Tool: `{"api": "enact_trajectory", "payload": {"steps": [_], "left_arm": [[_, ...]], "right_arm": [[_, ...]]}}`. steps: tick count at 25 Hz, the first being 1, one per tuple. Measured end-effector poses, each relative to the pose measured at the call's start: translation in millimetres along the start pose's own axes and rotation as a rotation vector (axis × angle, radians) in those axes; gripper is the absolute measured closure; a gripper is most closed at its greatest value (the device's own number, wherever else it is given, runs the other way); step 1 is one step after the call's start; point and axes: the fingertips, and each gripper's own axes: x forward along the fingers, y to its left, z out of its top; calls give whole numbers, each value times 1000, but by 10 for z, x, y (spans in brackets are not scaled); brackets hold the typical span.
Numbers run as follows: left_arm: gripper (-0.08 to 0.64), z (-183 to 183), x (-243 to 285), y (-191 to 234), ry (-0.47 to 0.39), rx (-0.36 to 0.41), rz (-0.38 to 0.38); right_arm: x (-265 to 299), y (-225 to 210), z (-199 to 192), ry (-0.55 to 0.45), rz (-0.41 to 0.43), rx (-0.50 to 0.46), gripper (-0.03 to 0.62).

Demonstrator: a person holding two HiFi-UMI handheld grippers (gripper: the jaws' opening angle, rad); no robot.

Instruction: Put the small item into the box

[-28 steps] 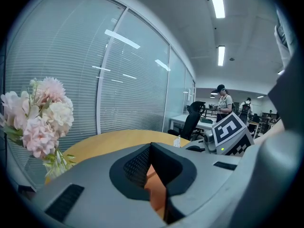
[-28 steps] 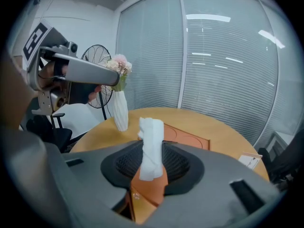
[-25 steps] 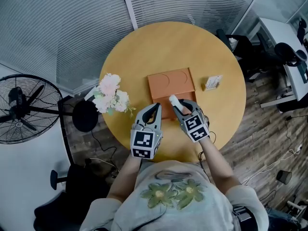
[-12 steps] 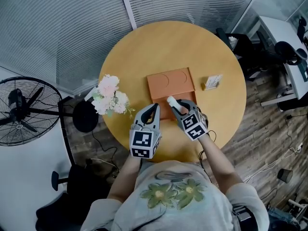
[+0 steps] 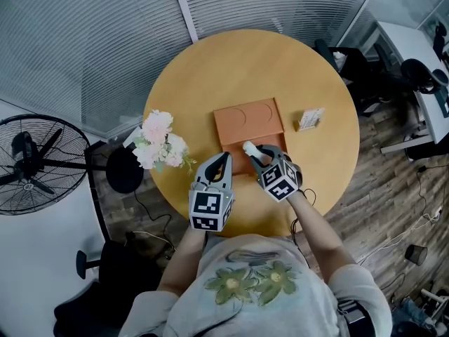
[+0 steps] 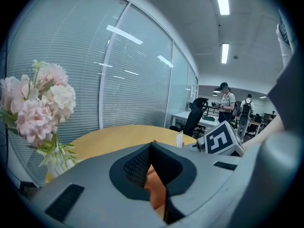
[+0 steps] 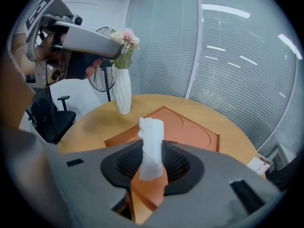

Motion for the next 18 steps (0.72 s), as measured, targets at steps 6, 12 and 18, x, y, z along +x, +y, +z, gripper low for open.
{"api": "enact_trajectory", "payload": {"steps": [6, 12, 18], "left_arm": [[557, -20, 14, 35, 5, -9, 6], [557, -69, 30, 47, 15, -9, 7], [557, -115, 56, 63, 29, -12, 11]], "right_arm": [[87, 18, -76, 35, 20, -19, 465], [191, 22, -144, 60, 31, -49, 465], [296, 14, -235, 95, 52, -77, 465]]}}
